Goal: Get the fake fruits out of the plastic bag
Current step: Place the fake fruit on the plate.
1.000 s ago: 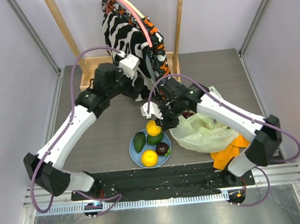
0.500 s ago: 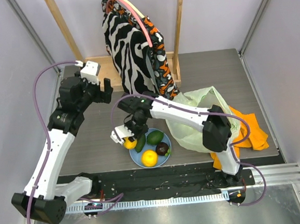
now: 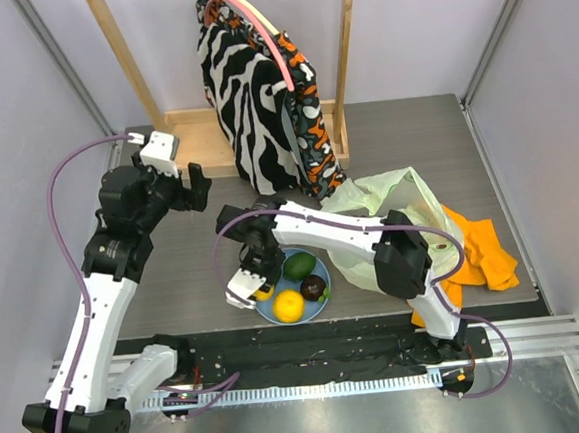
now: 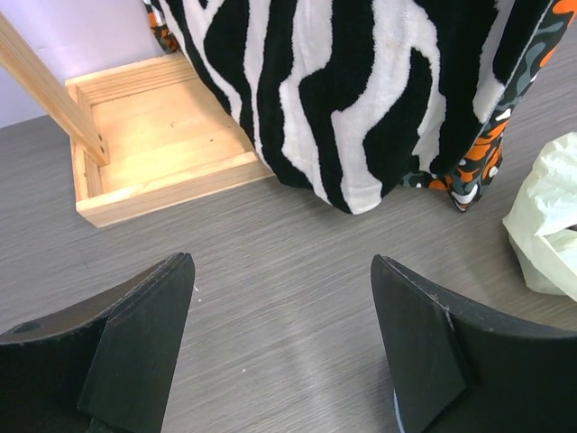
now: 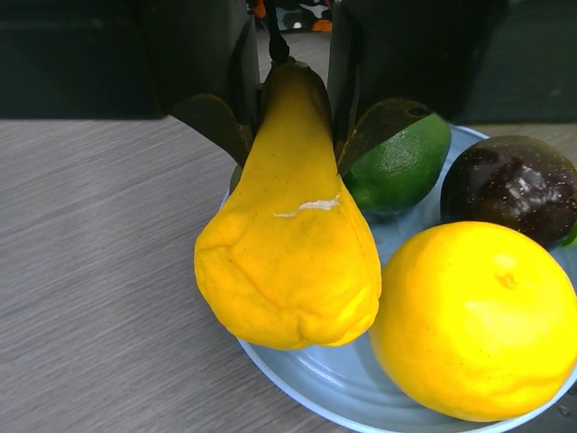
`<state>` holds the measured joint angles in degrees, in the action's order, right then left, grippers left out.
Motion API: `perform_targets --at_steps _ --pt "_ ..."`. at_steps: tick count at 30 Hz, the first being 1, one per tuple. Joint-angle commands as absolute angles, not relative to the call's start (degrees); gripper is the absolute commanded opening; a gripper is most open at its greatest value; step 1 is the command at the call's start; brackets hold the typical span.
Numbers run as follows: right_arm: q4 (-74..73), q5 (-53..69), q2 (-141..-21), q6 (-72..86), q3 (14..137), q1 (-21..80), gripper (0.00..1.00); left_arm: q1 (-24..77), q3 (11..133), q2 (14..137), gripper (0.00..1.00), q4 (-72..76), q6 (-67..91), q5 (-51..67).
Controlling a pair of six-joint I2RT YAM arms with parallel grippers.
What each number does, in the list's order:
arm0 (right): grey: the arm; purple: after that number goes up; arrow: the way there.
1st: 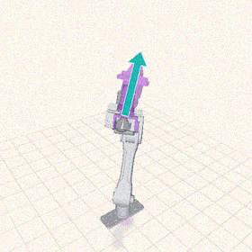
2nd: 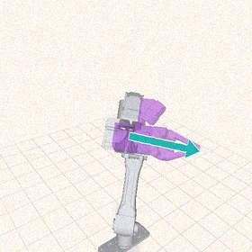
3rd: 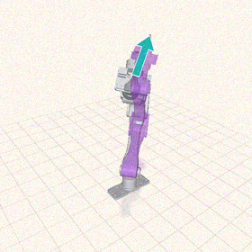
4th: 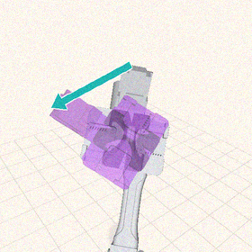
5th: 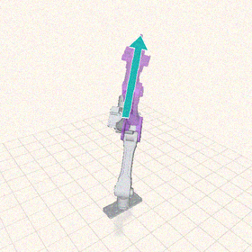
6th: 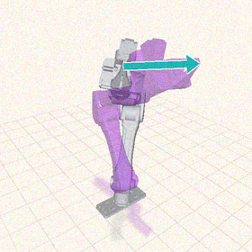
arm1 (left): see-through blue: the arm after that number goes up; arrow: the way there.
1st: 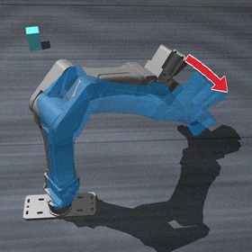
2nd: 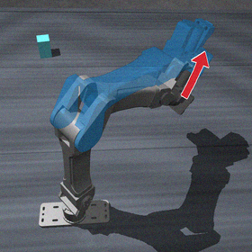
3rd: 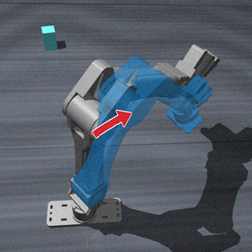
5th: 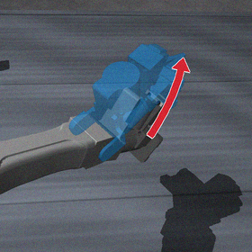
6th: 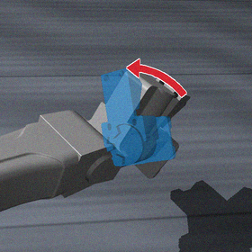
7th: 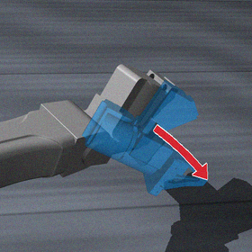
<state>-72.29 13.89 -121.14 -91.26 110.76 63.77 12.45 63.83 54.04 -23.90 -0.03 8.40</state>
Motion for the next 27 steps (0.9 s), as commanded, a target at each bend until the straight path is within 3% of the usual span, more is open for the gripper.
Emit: perform_targets --at_steps 1,13,19,20,21,27 --pt "-71.55 11.96 -121.90 -95.80 111.01 64.86 0.35 11.25 63.81 52.56 0.84 -22.15 2.28 10.72" --pt "-67.06 8.09 -121.64 -103.01 105.21 65.13 0.38 10.11 63.90 53.70 0.84 -21.88 3.16 12.13" --pt "-64.25 8.26 -119.63 -105.55 102.75 64.60 0.69 9.93 64.51 55.10 0.84 -21.62 3.43 13.53" --pt "-63.99 8.26 -119.10 -106.69 102.48 64.60 0.82 9.84 64.86 55.19 0.84 -21.62 3.34 13.62" --pt "-63.20 8.17 -118.66 -107.22 102.13 64.43 0.86 9.93 64.95 55.37 0.84 -21.62 3.34 13.88" --pt "-58.98 7.38 -111.90 -110.31 99.75 61.97 0.91 9.93 66.88 58.09 0.84 -21.53 3.60 16.26"
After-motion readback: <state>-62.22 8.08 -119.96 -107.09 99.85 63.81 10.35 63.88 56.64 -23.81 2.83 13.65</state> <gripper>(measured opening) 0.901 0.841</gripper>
